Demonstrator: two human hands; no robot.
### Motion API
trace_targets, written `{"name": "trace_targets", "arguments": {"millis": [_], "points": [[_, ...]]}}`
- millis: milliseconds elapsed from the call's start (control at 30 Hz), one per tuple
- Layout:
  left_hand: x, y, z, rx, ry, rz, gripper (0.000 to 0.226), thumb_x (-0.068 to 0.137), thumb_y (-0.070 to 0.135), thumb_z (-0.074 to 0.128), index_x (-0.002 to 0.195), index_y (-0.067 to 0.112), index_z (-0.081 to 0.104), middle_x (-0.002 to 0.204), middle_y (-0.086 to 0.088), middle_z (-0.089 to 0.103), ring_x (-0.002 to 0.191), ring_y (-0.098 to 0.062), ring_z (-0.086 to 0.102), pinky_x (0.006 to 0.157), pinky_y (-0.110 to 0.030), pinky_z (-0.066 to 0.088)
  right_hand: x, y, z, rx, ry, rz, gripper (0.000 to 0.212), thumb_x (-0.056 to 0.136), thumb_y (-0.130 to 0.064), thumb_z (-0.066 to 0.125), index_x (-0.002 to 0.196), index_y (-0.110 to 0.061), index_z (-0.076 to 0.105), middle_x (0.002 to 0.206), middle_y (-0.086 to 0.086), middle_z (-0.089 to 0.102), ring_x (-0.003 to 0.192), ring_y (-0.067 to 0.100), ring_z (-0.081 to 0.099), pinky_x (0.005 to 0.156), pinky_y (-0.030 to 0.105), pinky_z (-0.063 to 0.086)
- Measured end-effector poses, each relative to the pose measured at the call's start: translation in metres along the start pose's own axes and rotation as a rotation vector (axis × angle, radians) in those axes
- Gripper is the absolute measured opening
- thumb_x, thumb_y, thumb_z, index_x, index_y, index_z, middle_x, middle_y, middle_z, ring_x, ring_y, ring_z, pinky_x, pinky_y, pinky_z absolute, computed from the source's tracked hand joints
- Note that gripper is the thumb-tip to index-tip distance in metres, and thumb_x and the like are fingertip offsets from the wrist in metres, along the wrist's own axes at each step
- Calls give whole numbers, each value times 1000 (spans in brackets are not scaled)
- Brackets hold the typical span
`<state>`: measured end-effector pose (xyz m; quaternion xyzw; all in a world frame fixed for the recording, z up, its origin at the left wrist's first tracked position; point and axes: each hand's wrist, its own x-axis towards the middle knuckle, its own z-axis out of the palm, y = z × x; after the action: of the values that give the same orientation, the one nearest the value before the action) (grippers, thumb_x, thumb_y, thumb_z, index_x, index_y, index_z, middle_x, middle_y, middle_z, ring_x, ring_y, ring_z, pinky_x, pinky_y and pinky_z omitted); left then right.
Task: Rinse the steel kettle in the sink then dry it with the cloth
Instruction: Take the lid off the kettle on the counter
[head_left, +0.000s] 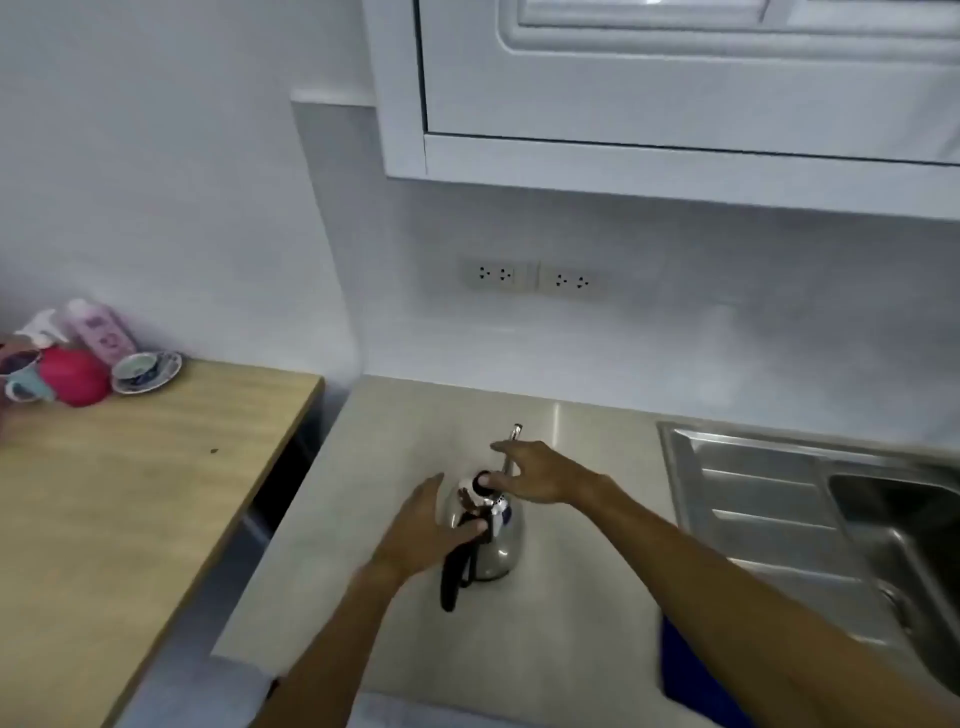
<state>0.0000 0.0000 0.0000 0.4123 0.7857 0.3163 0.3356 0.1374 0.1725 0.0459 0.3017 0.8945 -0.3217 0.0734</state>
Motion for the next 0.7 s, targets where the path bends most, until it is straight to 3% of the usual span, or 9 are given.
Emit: {"name": "trace_targets", "arguments": {"millis": [100,200,300,467,533,600,700], "points": [[1,-8,20,-71,2,0,102,72,48,82,150,14,27,146,8,36,136,-15,39,102,-23,32,15,-2,23,71,-21,-17,89,84,-63,62,153,-15,32,157,2,36,144,20,34,115,30,28],[8,-21,40,-175,47,-3,86,63,50,85,134,32,40,126,18,51,116,-8,56,82,-16,47,29,1,46,161,52,2,81,80,-60,69,143,-16,46,144,-2,51,133,18,48,110,31,39],[13,-30,54,-248,59,17,95,60,49,87,138,40,35,125,22,51,114,7,54,80,-6,47,35,4,58,264,133,43,79,74,-66,70,134,-19,51,135,-4,57,122,14,55,103,31,47],[24,-35,55,-239,18,44,98,58,55,89,140,43,38,126,20,59,115,2,58,94,-24,54,39,9,64,66,306,93,78,67,-85,53,108,-18,54,104,-2,66,93,18,64,83,38,54],[30,-37,51,-227,-3,67,88,58,51,90,133,48,44,120,23,63,112,2,60,93,-32,56,38,12,72,-28,414,91,75,71,-87,47,102,-20,58,95,-2,67,86,17,63,88,40,52],[31,-35,47,-217,-28,96,78,60,46,90,124,54,46,117,30,63,110,7,59,92,-30,56,36,15,84,-27,497,102,71,75,-84,46,108,-24,65,97,-2,65,92,15,62,97,40,48],[33,-34,44,-223,-52,124,77,67,36,88,128,55,46,121,27,64,112,7,60,93,-32,57,32,17,95,185,535,115,55,83,-69,54,112,-25,70,106,-5,59,96,9,61,89,30,54]]}}
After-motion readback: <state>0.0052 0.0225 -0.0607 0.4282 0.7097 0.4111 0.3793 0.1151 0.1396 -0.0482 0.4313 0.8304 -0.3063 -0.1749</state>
